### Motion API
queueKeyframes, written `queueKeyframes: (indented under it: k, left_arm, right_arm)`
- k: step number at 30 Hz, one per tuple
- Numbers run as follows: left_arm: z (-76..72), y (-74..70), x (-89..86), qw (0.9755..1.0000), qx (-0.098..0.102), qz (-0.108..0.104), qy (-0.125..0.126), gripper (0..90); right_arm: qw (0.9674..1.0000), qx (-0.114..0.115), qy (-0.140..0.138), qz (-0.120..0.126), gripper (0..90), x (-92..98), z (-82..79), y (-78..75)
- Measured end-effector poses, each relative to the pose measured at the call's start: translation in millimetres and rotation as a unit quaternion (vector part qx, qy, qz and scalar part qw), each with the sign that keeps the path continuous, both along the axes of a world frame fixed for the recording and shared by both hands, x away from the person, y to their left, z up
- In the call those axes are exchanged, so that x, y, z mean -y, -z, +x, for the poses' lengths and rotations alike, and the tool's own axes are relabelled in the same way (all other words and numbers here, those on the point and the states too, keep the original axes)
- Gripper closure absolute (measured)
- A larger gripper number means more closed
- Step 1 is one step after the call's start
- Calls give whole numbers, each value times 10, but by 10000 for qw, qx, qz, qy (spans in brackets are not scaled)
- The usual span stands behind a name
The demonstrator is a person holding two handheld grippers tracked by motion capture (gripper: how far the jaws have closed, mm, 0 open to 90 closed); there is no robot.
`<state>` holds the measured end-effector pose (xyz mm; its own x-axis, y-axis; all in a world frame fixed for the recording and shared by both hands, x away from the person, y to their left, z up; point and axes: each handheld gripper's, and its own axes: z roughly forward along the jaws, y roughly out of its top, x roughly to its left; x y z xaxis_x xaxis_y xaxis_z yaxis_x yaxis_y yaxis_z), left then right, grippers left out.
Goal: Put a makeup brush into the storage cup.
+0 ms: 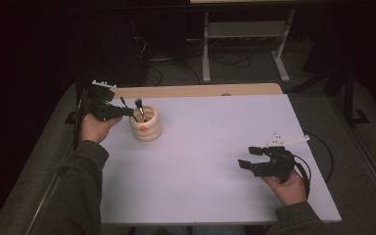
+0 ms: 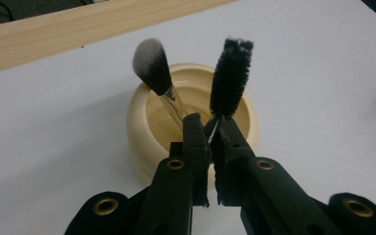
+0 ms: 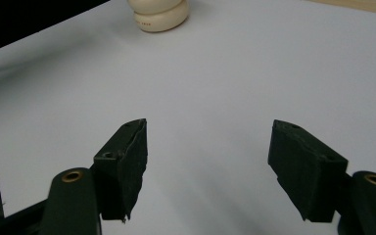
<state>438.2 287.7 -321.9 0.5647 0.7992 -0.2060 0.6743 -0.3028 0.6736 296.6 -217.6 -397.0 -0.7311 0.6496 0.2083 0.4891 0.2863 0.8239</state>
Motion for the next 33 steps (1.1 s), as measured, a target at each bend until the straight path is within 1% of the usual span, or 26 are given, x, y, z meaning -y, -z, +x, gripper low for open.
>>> queueKeyframes:
  k: [7, 9, 13, 15, 18, 20, 21, 27, 28, 30, 32, 33]
  left_arm:
    - [9, 29, 1, 10000, -30, 30, -9, 845]
    - [2, 27, 1, 10000, -21, 72, -21, 842]
    - [-12, 25, -13, 10000, -3, 63, -53, 812]
    - [-26, 33, -33, 10000, -18, 78, -45, 799]
    - [-44, 53, -69, 9999, -47, 62, -97, 788]
    - [-64, 63, -105, 9999, -52, 12, -110, 742]
    - [-73, 66, -111, 9999, -59, 4, -102, 736]
    - [-120, 102, -137, 9999, -45, -14, -102, 729]
    - [-124, 107, -147, 10000, -63, -3, -70, 723]
    - [-155, 120, -153, 10000, -43, -57, -67, 715]
    - [-166, 122, -151, 10000, -44, -61, -48, 706]
    - [-194, 116, -150, 10000, -18, 15, -12, 706]
  right_arm:
    - [10000, 9, -8, -1, 298, 0, 0, 0]
    - [10000, 14, -6, 3, 298, 2, 1, 0]
    - [10000, 10, -13, 2, 298, -1, 1, -1]
    - [10000, 3, -16, -5, 298, -6, -2, -2]
    - [10000, 4, -14, -4, 299, -8, -4, -1]
    - [10000, -11, -16, -9, 298, -17, -4, 0]
    - [10000, -9, -21, -11, 298, -20, -4, 1]
    - [10000, -7, -68, -43, 299, -41, 3, 7]
    - [10000, -7, -68, -43, 299, -41, 3, 7]
    - [10000, 20, -67, -47, 298, -44, 2, 8]
    - [10000, 17, -63, -39, 299, -41, 3, 7]
    - [10000, 8, -64, -43, 299, -42, 3, 7]
